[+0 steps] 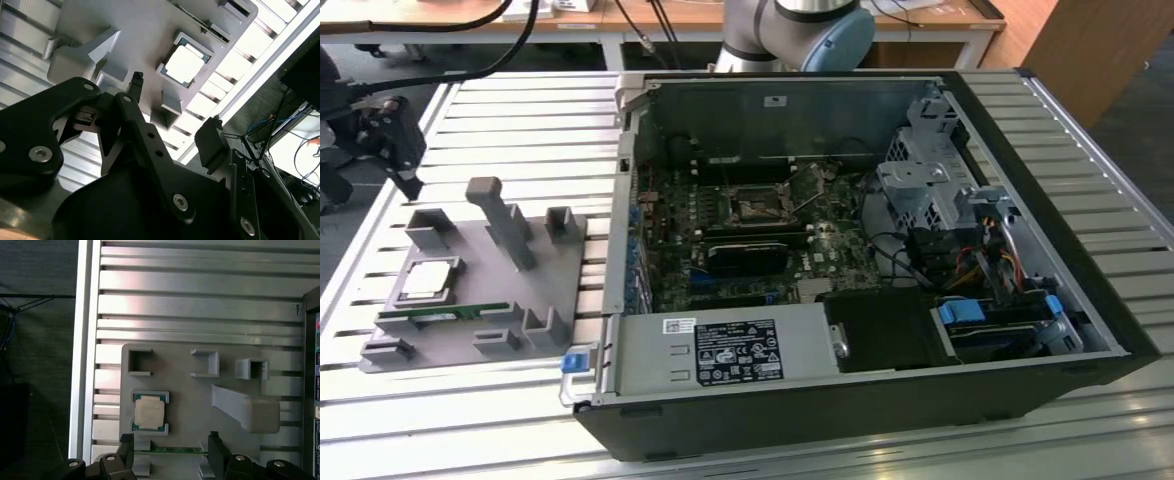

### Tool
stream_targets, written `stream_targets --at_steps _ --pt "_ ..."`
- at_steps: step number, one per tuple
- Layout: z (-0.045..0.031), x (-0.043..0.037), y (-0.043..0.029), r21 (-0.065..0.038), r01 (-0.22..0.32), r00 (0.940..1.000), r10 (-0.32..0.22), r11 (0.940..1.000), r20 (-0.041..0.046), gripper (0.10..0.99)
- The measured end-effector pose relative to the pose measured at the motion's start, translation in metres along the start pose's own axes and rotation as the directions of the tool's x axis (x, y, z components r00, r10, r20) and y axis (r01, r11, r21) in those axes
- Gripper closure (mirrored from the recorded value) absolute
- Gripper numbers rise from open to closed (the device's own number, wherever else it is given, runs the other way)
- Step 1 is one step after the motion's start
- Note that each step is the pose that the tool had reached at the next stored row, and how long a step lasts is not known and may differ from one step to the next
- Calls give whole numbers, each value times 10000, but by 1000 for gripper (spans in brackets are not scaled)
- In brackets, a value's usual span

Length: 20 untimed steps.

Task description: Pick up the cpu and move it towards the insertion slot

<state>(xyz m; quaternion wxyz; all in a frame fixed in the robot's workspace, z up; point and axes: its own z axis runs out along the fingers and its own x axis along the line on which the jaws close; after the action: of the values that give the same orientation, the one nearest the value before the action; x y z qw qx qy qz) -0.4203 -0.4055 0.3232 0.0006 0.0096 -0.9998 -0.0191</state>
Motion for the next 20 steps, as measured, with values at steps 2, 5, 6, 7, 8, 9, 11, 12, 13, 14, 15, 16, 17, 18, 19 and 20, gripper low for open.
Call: stream_targets --at_steps 2,5,6,7,8,9,11,12,13,14,15,16,17,18,19,20 --pt "27 5 -4 0 -1 10000 1 10000 -1 380" --pt "64 26 -6 -1 1 10000 -1 10000 1 380" --pt "69 28 -6 -1 1 10000 -1 10000 0 380" --pt "76 28 -6 -1 1 10000 -1 10000 1 380" --pt "82 29 -6 0 0 10000 0 10000 -1 380" --pt "86 30 -6 1 0 10000 0 10000 -3 380" --pt "94 31 -6 0 -1 10000 1 10000 -2 380" --pt "99 32 -6 -1 -1 10000 1 10000 0 380" --pt "104 32 -7 0 0 10000 0 10000 -1 380" --pt "109 33 -7 0 -1 10000 1 10000 0 380" --pt "114 33 -7 -1 0 10000 0 10000 -1 380" --pt "119 34 -8 -1 0 10000 0 10000 -1 380" --pt "124 34 -8 0 0 10000 0 10000 -1 380" --pt "128 35 -8 0 0 10000 0 10000 -1 380" --pt "132 35 -8 1 0 10000 0 10000 -2 380" --pt "135 35 -8 0 0 10000 0 10000 -2 380"
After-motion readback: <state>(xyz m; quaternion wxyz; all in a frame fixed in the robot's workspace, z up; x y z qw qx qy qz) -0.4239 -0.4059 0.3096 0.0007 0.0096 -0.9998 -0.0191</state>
